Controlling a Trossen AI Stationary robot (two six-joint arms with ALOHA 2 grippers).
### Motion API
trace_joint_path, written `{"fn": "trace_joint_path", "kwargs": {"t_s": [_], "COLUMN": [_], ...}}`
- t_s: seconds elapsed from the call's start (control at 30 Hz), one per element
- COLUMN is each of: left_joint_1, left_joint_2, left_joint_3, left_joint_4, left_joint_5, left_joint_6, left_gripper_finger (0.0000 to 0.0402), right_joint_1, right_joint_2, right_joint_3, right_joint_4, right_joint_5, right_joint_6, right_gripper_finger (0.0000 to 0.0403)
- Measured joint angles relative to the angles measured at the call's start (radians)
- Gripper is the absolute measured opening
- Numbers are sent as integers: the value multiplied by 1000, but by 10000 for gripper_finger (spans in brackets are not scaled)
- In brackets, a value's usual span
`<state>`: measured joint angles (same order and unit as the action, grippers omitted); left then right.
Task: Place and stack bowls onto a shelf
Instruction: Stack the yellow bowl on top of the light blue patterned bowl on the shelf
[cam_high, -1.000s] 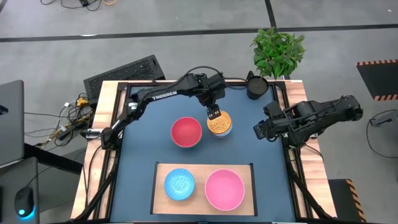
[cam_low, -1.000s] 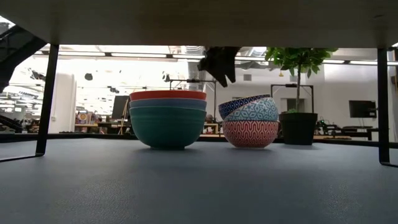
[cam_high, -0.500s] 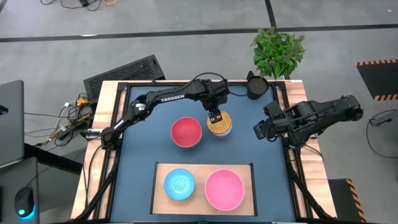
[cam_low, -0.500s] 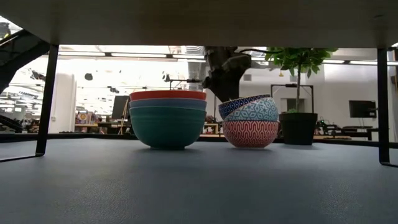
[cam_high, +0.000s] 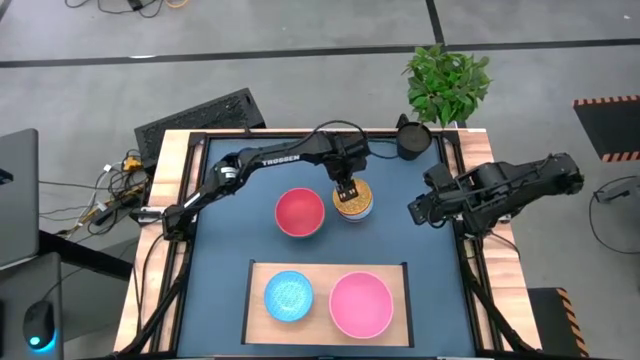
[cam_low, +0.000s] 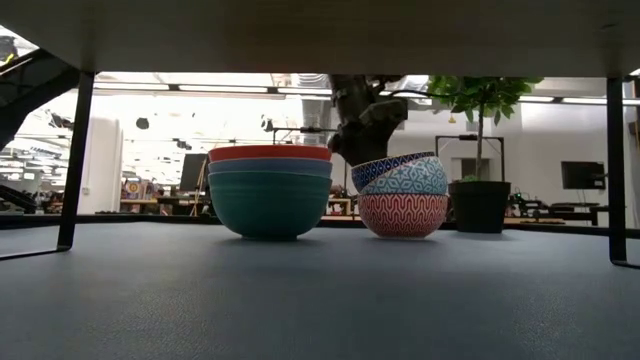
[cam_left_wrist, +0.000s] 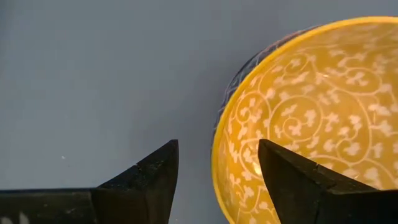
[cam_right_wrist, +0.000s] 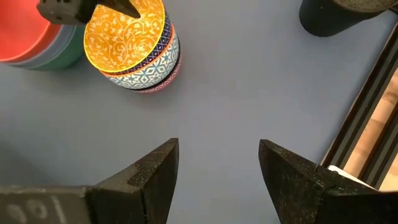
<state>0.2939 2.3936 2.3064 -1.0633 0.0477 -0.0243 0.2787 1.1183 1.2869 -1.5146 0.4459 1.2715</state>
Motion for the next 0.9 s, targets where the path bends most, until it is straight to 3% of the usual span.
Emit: {"fn": "trace_joint_path", "kwargs": {"t_s": [0.5, 0.9], "left_joint_1": [-5, -2], "left_joint_2": [-3, -12], "left_joint_3": [-40, -31], "left_joint_4": [47, -11], "left_joint_5": [-6, 28], "left_joint_6": [-37, -116], "left_gripper_finger": [17, 3], "right_joint_1": [0, 0], "right_joint_2": [0, 0], "right_joint_3": [0, 0], "right_joint_4": [-1, 0], "right_joint_5": [-1, -1], "right_joint_6": [-19, -18], "right_gripper_finger": [249, 249]}}
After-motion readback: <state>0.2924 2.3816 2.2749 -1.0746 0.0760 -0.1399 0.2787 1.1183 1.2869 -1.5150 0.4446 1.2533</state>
